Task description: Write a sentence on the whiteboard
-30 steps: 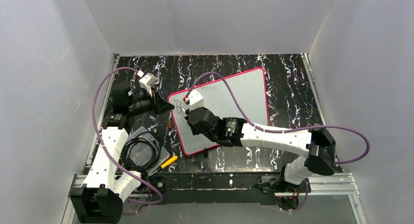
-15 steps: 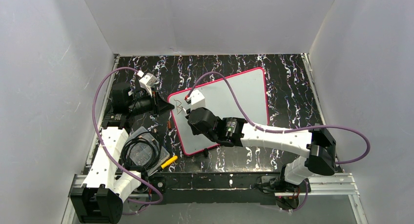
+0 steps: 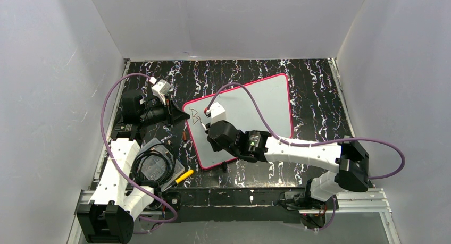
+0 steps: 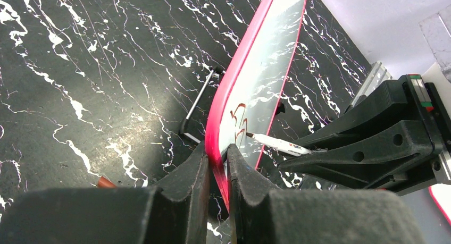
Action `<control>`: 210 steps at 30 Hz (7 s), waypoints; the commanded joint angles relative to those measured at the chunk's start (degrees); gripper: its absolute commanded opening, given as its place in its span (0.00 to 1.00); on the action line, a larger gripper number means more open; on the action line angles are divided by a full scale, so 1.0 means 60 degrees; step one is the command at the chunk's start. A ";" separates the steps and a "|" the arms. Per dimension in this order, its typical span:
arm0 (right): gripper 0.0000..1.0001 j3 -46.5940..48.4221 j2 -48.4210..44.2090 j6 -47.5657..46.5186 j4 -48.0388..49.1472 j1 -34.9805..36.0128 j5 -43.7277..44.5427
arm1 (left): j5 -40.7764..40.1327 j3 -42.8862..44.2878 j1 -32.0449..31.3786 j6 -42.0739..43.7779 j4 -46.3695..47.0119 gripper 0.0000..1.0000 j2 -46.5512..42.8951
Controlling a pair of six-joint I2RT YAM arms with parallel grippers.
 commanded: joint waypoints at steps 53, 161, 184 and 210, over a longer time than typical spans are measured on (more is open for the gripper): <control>0.01 -0.0024 -0.0592 -0.0234 0.0872 -0.0124 0.1019 | 0.0067 -0.0072 -0.0136 0.0530 -0.0331 0.00 -0.0257; 0.01 -0.0528 -0.0683 -0.0042 0.0466 0.0023 0.1340 | 0.0018 -0.0072 -0.0141 0.0530 -0.0389 0.00 -0.0286; 0.01 -0.0294 -0.1301 -0.1198 0.1161 -0.0209 0.0877 | -0.0126 -0.0072 -0.0137 0.0537 -0.0441 0.00 -0.0268; 0.01 -0.0425 -0.1438 -0.1879 0.1699 -0.0783 -0.0179 | -0.0263 -0.0073 -0.0142 0.0530 -0.0462 0.00 -0.0297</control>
